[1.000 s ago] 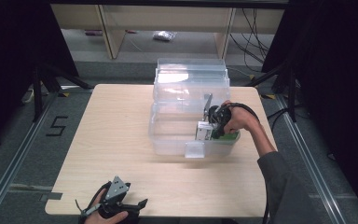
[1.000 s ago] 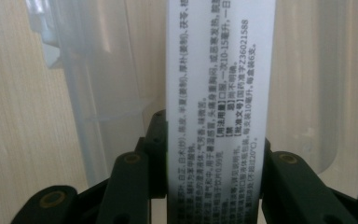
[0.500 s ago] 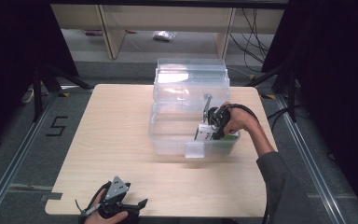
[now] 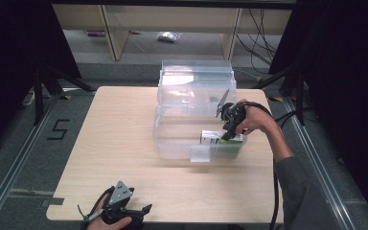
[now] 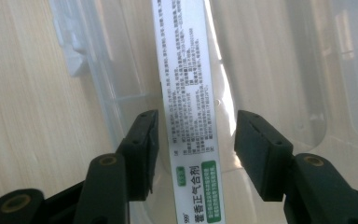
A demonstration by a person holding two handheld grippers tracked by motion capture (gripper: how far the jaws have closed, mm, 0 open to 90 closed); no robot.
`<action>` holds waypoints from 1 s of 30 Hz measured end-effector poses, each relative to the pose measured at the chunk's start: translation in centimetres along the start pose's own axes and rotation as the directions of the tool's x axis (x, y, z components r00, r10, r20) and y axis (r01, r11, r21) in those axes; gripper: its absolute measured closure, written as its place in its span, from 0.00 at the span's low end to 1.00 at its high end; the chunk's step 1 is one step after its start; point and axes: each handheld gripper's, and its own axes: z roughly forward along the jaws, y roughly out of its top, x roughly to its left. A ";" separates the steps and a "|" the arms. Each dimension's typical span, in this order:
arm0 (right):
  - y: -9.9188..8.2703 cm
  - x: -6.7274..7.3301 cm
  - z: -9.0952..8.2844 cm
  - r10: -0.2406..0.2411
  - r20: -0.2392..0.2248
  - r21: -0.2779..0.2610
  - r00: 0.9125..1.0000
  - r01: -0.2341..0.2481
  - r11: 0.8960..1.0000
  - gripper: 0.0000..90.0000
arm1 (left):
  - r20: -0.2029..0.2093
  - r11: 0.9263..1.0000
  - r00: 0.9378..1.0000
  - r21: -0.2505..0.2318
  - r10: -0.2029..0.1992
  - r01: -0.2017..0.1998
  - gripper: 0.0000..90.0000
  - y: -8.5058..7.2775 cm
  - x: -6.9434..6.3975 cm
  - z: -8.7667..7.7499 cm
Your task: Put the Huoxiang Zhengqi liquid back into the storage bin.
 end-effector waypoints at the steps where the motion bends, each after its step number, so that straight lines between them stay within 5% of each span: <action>1: -0.1 0.0 -0.2 0.005 -0.006 -0.009 1.000 -0.005 1.000 0.54 | -0.001 1.000 1.000 0.001 0.000 0.000 0.16 0.0 0.0 0.0; 5: -0.5 0.1 -1.1 0.030 0.024 -0.076 0.999 -0.028 0.997 0.49 | -0.001 1.000 1.000 0.001 0.000 0.000 0.16 0.0 0.0 0.0; 10: -0.6 0.4 -2.2 0.120 0.039 -0.156 0.992 -0.112 0.981 0.41 | -0.002 1.000 1.000 0.001 0.000 0.000 0.16 0.0 0.0 0.0; 13: -0.6 0.7 -2.6 0.179 0.061 -0.192 0.982 -0.165 0.967 0.38 | -0.005 1.000 1.000 -0.007 -0.008 0.008 0.16 0.0 0.0 0.1; 17: -0.7 1.6 -2.9 0.273 0.039 -0.258 0.961 -0.254 0.932 0.35 | -0.003 1.000 1.000 0.003 0.001 -0.001 0.16 0.0 0.0 0.0; 18: -0.8 1.6 -2.9 0.269 0.052 -0.272 0.962 -0.245 0.930 0.35 | -0.003 1.000 1.000 0.003 0.001 -0.001 0.16 0.0 0.0 0.0; 20: -0.9 2.0 -2.9 0.312 0.068 -0.284 0.948 -0.282 0.917 0.34 | -0.004 1.000 1.000 0.003 0.000 0.000 0.16 0.0 0.0 0.0; 30: -1.3 3.2 -3.1 0.350 0.066 -0.339 0.934 -0.309 0.888 0.31 | -0.016 1.000 1.000 0.012 0.003 -0.002 0.16 0.0 0.1 0.1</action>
